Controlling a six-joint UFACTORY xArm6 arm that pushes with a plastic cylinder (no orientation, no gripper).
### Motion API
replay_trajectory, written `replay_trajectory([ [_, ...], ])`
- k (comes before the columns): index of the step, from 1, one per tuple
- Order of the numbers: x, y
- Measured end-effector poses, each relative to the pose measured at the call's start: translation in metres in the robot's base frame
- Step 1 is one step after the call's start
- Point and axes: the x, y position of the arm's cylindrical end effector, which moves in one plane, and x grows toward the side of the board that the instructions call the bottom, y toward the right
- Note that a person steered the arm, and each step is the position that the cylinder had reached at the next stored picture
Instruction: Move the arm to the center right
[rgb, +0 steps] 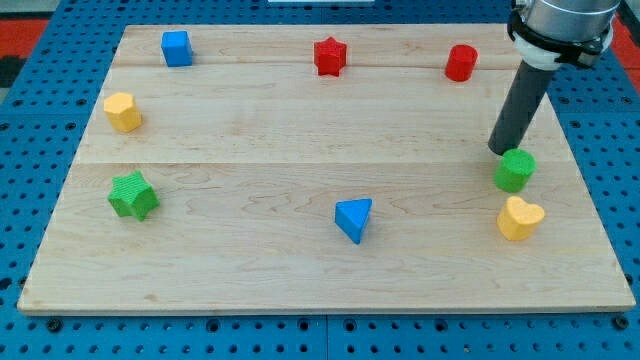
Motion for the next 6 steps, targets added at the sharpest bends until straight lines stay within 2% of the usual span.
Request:
replay_trajectory([
  [2, 0.015, -0.03],
  [3, 0.005, -0.039],
  [4, -0.032, -0.03],
  [5, -0.029, 0.06],
  [6, 0.002, 0.071],
])
